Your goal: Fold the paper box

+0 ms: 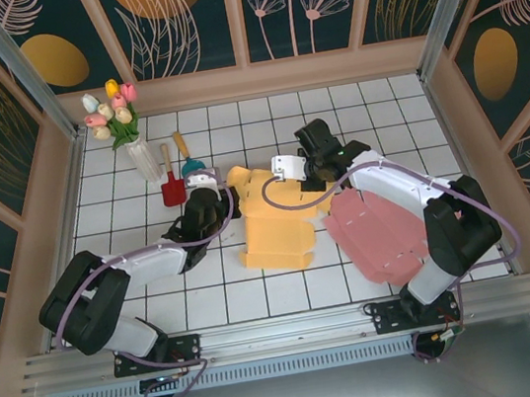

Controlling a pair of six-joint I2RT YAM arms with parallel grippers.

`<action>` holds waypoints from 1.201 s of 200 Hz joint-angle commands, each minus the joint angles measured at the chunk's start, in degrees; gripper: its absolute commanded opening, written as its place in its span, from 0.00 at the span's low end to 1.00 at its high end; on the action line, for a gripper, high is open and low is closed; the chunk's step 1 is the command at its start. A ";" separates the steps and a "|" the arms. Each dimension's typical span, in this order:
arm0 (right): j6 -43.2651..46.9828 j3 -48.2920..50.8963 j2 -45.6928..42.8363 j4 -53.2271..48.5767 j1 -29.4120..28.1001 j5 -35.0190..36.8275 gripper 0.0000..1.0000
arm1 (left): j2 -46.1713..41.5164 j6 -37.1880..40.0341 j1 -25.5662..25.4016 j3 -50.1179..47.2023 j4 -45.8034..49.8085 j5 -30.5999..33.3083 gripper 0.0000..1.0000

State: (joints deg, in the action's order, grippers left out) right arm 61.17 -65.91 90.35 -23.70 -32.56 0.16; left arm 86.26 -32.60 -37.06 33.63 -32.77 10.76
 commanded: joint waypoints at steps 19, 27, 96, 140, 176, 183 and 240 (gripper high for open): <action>0.42 0.56 0.12 0.51 -0.45 -0.63 0.00 | 3.30 -0.62 0.23 -0.92 1.13 6.52 0.00; 0.29 0.63 0.02 0.51 -0.49 -0.71 0.00 | 4.17 -0.60 0.22 -0.72 1.28 6.43 0.00; -0.70 0.86 0.73 2.83 -0.56 -0.04 0.00 | 7.29 0.74 0.23 0.67 -1.28 -3.53 0.00; 2.42 5.81 -0.44 9.95 -2.54 4.66 0.00 | 8.25 -1.98 0.22 1.55 -4.88 -11.32 0.00; 6.81 9.91 -1.66 15.64 -4.96 10.25 0.00 | 2.70 -1.13 0.23 -1.51 -3.48 -5.64 0.00; 7.94 10.85 -2.09 16.89 -5.41 11.60 0.00 | 0.84 -0.71 0.23 -2.52 -2.78 -3.73 0.00; 19.13 22.02 -7.71 39.04 -9.69 17.76 0.00 | -21.58 0.63 0.23 -18.32 -3.70 7.25 0.00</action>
State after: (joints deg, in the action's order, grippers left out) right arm 73.54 -47.70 85.93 1.65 -40.38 13.56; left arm 72.20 -32.97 -37.06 21.43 -34.89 11.35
